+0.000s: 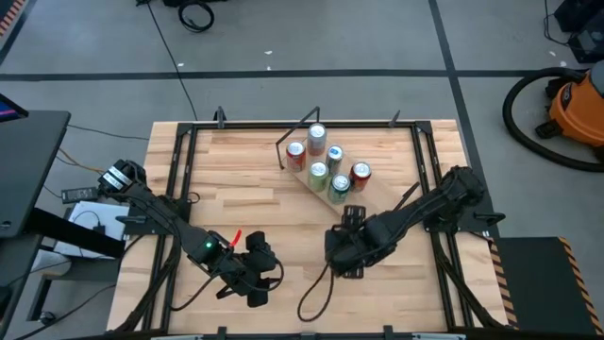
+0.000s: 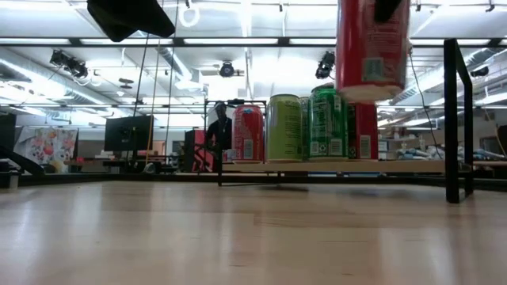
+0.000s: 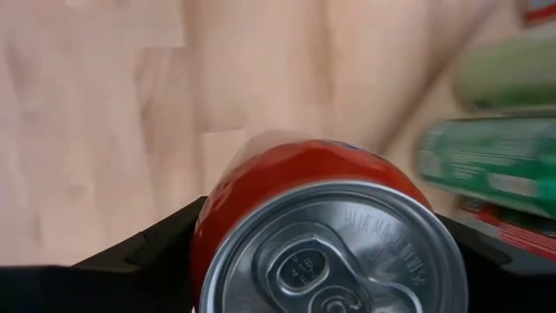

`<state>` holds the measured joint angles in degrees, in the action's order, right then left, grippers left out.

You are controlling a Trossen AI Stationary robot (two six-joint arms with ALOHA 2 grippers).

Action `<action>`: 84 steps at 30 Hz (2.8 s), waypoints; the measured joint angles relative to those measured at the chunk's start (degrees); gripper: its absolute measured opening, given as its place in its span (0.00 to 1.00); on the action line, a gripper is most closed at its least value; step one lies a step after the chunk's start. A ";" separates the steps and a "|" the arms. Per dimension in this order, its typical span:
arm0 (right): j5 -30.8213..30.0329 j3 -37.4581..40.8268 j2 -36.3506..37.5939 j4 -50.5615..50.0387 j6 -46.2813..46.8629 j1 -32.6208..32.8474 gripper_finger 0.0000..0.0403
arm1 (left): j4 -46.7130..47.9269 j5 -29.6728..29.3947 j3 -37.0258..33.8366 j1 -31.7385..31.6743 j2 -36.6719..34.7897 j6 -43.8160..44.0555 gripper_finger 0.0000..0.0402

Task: Place canned beverage on shelf
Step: Put the orange soda can on the shelf

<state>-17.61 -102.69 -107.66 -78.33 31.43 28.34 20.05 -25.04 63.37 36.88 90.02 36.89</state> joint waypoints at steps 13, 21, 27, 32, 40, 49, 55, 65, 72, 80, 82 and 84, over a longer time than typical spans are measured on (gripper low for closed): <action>-1.77 11.65 9.65 -0.46 4.69 -3.92 0.82 | -0.02 0.02 0.00 0.00 0.00 -0.01 0.58; -1.75 24.80 20.69 5.56 7.39 -8.31 0.82 | -0.01 0.02 0.00 0.00 0.00 0.00 0.58; -1.74 32.63 27.89 6.32 9.53 -12.78 0.82 | 0.00 0.02 0.00 0.00 0.00 -0.03 0.58; -0.70 36.69 31.69 6.51 9.48 -17.42 0.82 | 0.00 0.02 0.00 0.00 0.00 -0.03 0.58; 1.42 41.52 34.88 9.35 7.14 -23.09 0.82 | 0.00 0.02 0.00 0.00 0.00 -0.03 0.58; 2.88 47.52 35.41 13.23 4.77 -26.75 0.82 | 0.00 0.02 0.00 0.00 0.00 -0.05 0.58; 3.70 48.05 35.90 14.29 2.50 -29.29 0.82 | 0.01 0.02 0.00 0.00 0.00 -0.04 0.58; 5.99 48.17 36.42 14.60 1.17 -30.89 0.85 | 0.02 0.02 0.00 0.00 0.00 -0.03 0.58; 6.93 48.24 36.42 14.34 1.32 -30.89 0.93 | 0.00 0.02 0.00 0.00 0.00 -0.03 0.58; 6.93 47.55 37.79 11.96 2.40 -31.17 0.96 | 0.00 0.02 0.00 0.00 0.00 -0.01 0.58; 6.91 46.22 38.38 11.35 2.46 -31.17 0.96 | -0.01 0.02 0.00 0.00 0.00 -0.01 0.58; 6.87 44.45 39.00 10.27 2.48 -31.17 0.96 | 0.00 0.02 0.00 0.00 0.00 -0.01 0.58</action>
<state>-10.74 -58.24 -68.66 -68.06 33.91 -2.83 20.05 -25.02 63.37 36.88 90.02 36.88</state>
